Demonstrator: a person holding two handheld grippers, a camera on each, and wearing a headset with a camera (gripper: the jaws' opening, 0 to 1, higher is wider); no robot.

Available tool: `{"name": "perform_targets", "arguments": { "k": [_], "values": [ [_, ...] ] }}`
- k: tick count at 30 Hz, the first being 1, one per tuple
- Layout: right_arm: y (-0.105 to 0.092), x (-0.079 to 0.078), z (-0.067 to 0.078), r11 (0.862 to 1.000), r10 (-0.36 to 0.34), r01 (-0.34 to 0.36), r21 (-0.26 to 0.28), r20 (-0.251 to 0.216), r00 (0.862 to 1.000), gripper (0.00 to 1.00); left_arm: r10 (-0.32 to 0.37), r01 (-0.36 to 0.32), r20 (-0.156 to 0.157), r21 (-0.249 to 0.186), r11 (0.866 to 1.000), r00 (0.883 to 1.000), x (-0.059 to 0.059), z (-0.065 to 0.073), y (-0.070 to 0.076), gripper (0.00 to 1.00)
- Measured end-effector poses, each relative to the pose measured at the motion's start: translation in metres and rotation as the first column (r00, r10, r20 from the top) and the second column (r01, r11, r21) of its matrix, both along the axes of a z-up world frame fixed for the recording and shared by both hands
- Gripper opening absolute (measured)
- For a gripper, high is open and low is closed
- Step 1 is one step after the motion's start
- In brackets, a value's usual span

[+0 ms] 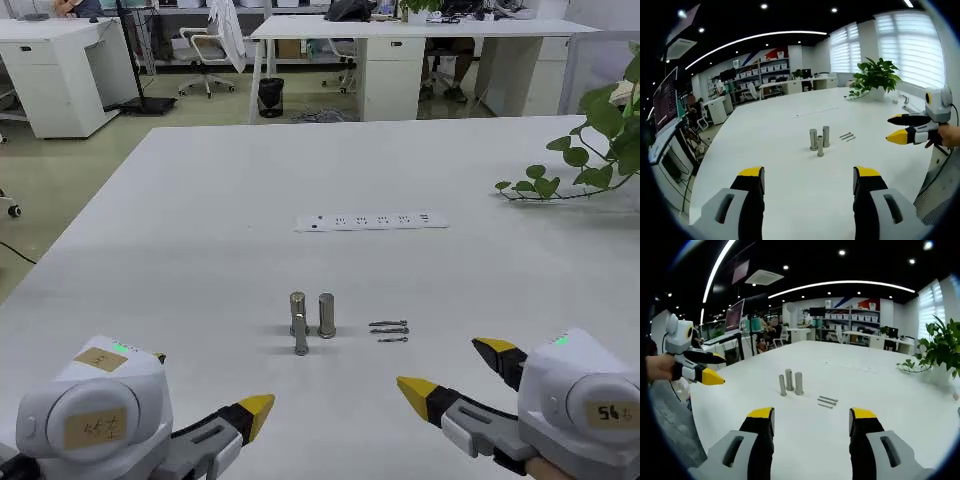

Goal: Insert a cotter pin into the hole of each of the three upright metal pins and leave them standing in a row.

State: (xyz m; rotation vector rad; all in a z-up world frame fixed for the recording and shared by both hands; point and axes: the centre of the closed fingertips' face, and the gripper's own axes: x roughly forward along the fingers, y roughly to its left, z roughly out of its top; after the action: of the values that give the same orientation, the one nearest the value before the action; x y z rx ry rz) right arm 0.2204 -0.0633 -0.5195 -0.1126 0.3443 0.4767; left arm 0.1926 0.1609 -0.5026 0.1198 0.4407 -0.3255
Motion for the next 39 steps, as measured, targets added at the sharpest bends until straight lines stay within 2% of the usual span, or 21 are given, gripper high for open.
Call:
{"name": "perform_targets", "arguments": {
  "k": [23, 26, 28, 30, 33, 39],
  "values": [
    [0.0015, 0.0011, 0.0010, 1.000, 0.007, -0.007, -0.006, 0.017, 1.000, 0.68, -0.002, 0.002, 0.020, 0.010, 1.000, 1.000, -0.0008, 0.0042, 0.0005, 0.70],
    [0.0020, 0.0009, 0.0013, 1.000, 0.009, -0.008, -0.008, 0.018, 1.000, 0.69, -0.005, 0.004, 0.020, 0.011, 1.000, 1.000, -0.0005, 0.0041, 0.0000, 0.70],
    [0.0023, 0.0008, 0.0009, 1.000, 0.010, -0.010, -0.008, 0.017, 1.000, 0.69, -0.011, 0.011, 0.036, 0.022, 1.000, 0.999, 0.0004, 0.0057, -0.0004, 0.70],
    [0.0022, 0.0010, 0.0010, 1.000, 0.009, -0.009, -0.010, 0.018, 1.000, 0.69, -0.012, 0.011, 0.038, 0.022, 1.000, 0.999, 0.0000, 0.0067, -0.0014, 0.70],
    [0.0039, -0.0004, -0.0011, 1.000, 0.015, -0.015, 0.001, -0.002, 1.000, 0.65, -0.009, 0.008, 0.039, 0.026, 1.000, 0.999, 0.0000, 0.0069, -0.0008, 0.69],
    [0.0040, -0.0001, -0.0001, 1.000, 0.018, -0.018, -0.009, 0.010, 1.000, 0.67, -0.012, 0.011, 0.046, 0.032, 0.999, 0.999, 0.0004, 0.0087, -0.0003, 0.69]
  ]
}}
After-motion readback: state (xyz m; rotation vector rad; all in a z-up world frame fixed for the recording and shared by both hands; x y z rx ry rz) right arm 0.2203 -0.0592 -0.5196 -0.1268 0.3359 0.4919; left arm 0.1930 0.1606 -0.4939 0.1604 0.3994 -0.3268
